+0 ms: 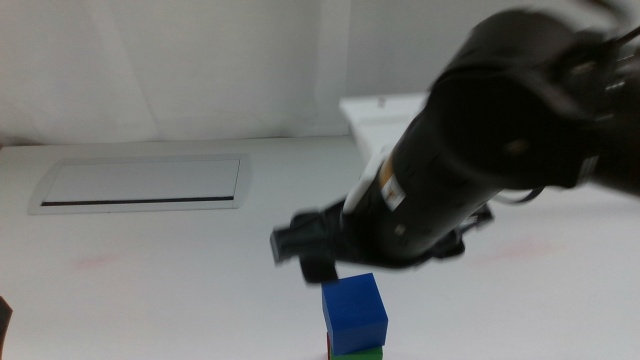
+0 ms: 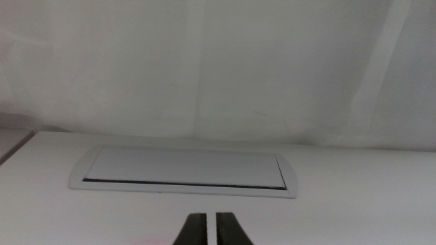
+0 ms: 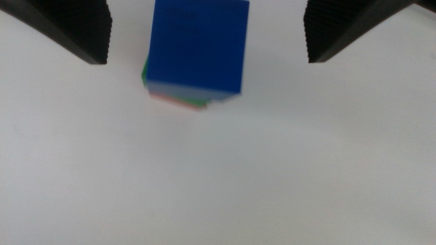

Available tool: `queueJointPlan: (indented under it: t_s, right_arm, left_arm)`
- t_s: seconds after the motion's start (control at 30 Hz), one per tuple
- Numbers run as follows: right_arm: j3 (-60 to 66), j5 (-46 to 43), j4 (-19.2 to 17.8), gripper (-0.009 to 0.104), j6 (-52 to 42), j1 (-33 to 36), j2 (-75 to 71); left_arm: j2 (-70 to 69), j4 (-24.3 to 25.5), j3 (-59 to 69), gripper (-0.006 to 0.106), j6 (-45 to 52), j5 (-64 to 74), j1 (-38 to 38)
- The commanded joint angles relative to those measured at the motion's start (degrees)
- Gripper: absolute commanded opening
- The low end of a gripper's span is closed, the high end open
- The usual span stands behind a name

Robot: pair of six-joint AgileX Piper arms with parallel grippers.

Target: Stack red cubes first, then green, then blue cubes in a specific spot.

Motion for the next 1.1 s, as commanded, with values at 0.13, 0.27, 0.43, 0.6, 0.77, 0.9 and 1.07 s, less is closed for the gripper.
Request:
queueJointPlan:
  t_s: [0.13,0.27,0.43,0.6,0.77,0.9,1.07]
  right_arm:
    - [0.0,-4.6,-7.6,0.077,-6.0,-8.3,-6.9]
    - [0.0,-6.3,-7.8,0.077,-14.7,-19.3,-9.4]
    - [0.0,-8.4,-7.8,0.077,-25.4,-35.1,-10.5]
    - [0.0,-9.4,-3.3,0.074,-35.4,-50.7,-10.5]
    - [0.2,-7.2,7.4,0.066,-45.5,-61.3,-11.1]
    - [2.0,-6.6,10.5,0.042,-48.3,-63.4,-13.6]
    - [10.4,-11.2,13.8,-0.003,-51.8,-63.3,-22.3]
  left_arm:
    - [-0.2,-0.8,0.2,-0.003,-0.3,-0.6,0.2]
    - [-0.2,-0.8,0.2,-0.003,-0.3,-0.6,0.2]
    - [-0.2,-0.8,0.2,-0.003,-0.3,-0.6,0.2]
    - [-0.2,-0.8,0.2,-0.003,-0.3,-0.6,0.2]
    - [-0.2,-0.8,0.2,-0.003,-0.3,-0.6,0.2]
    - [-0.2,-0.8,0.2,-0.003,-0.3,-0.6,0.2]
    - [-0.2,-0.8,0.2,-0.003,-0.3,-0.5,0.2]
